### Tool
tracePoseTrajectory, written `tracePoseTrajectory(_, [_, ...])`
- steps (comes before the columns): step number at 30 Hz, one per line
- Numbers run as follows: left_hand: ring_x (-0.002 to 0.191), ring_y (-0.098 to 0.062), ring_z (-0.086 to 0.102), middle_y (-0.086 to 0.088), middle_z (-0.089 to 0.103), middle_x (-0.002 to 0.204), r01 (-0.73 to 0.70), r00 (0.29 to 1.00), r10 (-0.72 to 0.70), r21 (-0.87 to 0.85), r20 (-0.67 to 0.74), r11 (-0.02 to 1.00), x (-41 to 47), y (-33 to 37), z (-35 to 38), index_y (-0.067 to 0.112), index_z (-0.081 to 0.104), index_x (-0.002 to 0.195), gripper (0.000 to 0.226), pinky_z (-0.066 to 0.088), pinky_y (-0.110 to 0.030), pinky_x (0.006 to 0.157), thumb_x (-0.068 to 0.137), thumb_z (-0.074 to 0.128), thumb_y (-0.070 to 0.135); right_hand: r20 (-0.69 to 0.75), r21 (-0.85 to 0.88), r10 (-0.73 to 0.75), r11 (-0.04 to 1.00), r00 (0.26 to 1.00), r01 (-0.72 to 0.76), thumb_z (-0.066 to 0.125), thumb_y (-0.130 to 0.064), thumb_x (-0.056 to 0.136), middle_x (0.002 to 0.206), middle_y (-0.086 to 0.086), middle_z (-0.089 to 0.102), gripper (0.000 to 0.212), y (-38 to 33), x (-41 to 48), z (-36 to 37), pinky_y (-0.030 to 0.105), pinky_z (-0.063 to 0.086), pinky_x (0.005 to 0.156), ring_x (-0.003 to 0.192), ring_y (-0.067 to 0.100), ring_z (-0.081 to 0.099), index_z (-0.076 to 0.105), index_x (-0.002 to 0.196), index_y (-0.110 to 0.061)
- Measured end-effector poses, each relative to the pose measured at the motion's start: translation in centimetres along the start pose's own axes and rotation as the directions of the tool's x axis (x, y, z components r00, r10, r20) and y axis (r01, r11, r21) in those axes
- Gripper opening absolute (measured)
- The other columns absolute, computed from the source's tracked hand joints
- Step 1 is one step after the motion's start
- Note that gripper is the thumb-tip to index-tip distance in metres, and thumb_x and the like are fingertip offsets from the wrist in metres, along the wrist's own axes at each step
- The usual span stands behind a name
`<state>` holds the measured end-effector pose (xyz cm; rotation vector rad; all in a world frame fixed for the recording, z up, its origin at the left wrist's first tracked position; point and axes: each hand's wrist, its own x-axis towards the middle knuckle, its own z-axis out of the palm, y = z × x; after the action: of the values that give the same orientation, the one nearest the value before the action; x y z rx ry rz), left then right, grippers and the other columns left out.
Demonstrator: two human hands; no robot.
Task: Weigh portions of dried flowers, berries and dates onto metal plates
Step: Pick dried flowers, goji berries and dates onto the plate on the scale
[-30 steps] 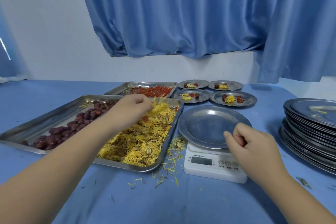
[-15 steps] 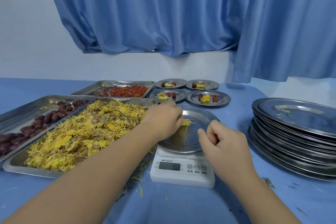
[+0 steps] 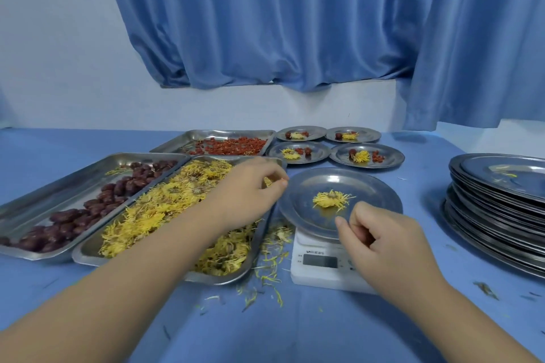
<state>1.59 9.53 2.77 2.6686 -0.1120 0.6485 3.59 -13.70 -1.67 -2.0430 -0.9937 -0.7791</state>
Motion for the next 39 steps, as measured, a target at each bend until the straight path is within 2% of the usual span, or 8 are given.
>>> tracePoseTrajectory(7, [0.052,0.003,0.055,0.017,0.064,0.080,0.288,0.945,-0.305,-0.142,-0.118,0.947,-2.6,-6.6,-7.3,0.038,0.065,0.097,0.011,0.039,-0.012,0.046,0.096,0.055,0.034,0.102,-0.063,-0.193,0.978,0.976,0.200,0.060,-0.022,0.084,0.054,-0.008,0.033,0.035,-6.4,3.4,5.0,0.031,0.035,0.040,0.046,0.014,0.037,0.033,0.061,-0.020])
tracePoseTrajectory(13, [0.061,-0.012,0.055,0.004,0.069,0.088,0.518,0.829,-0.518,-0.059,-0.210,0.853,-4.9,-16.4,-12.0,0.034,0.064,0.097,0.013,0.042,-0.027,0.062,0.097,0.050,0.035,0.153,-0.070,-0.136,0.987,0.979,0.148,0.063,-0.027,0.084,0.060,-0.009,0.043,0.029,-6.6,2.5,8.3,0.027,0.040,0.041,0.053,0.008,0.041,0.044,0.063,-0.022])
tracePoseTrajectory(17, [0.101,-0.023,0.060,0.001,0.064,0.118,0.619,0.783,-0.612,0.049,-0.108,0.784,-6.2,-21.9,-11.7,0.030,0.061,0.112,0.018,0.044,-0.038,0.088,0.099,0.049,0.029,0.113,-0.048,-0.133,0.989,0.985,0.139,0.055,-0.032,0.084,0.061,-0.011,0.039,0.026,-6.4,2.4,8.6,0.024,0.037,0.041,0.055,0.005,0.037,0.042,0.064,-0.024])
tracePoseTrajectory(21, [0.113,-0.026,0.056,-0.008,0.063,0.128,0.604,0.774,-0.633,0.332,-0.026,0.725,-5.4,-24.7,-10.5,0.022,0.064,0.119,0.029,0.042,-0.036,0.093,0.095,0.048,0.014,0.124,-0.039,-0.135,0.989,0.983,0.141,0.052,-0.035,0.085,0.063,-0.013,0.038,0.024,-6.4,2.4,9.1,0.019,0.034,0.045,0.056,0.004,0.037,0.043,0.065,-0.025])
tracePoseTrajectory(25, [0.123,-0.023,0.053,-0.003,0.058,0.136,0.555,0.711,-0.690,0.496,0.133,0.668,-4.2,-26.2,-9.7,0.024,0.063,0.124,0.032,0.038,-0.036,0.105,0.099,0.045,0.019,0.117,0.009,-0.164,0.986,0.980,0.164,0.053,-0.036,0.085,0.065,-0.014,0.040,0.022,-6.4,2.2,9.5,0.024,0.037,0.055,0.060,0.003,0.037,0.045,0.067,-0.026])
tracePoseTrajectory(31, [0.104,-0.017,0.056,-0.001,0.065,0.120,0.638,0.717,-0.693,0.330,0.075,0.696,-3.9,-27.1,-9.5,0.031,0.063,0.094,0.018,0.042,-0.035,0.100,0.093,0.055,0.015,0.114,0.016,-0.158,0.987,0.981,0.157,0.052,-0.035,0.085,0.064,-0.015,0.038,0.023,-6.1,2.5,9.5,0.023,0.037,0.055,0.060,0.003,0.037,0.045,0.066,-0.026])
tracePoseTrajectory(35, [0.098,-0.020,0.061,-0.003,0.069,0.109,0.673,0.734,-0.677,0.188,-0.051,0.715,-4.7,-26.6,-9.3,0.022,0.065,0.103,0.015,0.048,-0.034,0.087,0.090,0.062,0.015,0.119,0.009,-0.164,0.986,0.979,0.164,0.052,-0.035,0.086,0.064,-0.014,0.038,0.024,-6.2,2.5,9.4,0.024,0.037,0.055,0.059,0.003,0.037,0.046,0.066,-0.024])
tracePoseTrajectory(39, [0.084,-0.016,0.065,0.010,0.070,0.095,0.580,0.769,-0.611,-0.197,-0.189,0.791,-5.1,-23.5,-10.4,0.030,0.067,0.102,0.011,0.044,-0.025,0.067,0.092,0.064,0.031,0.120,0.049,-0.137,0.990,0.983,0.132,0.053,-0.034,0.087,0.064,-0.014,0.039,0.024,-6.0,2.5,9.1,0.023,0.036,0.053,0.059,0.004,0.038,0.044,0.066,-0.025])
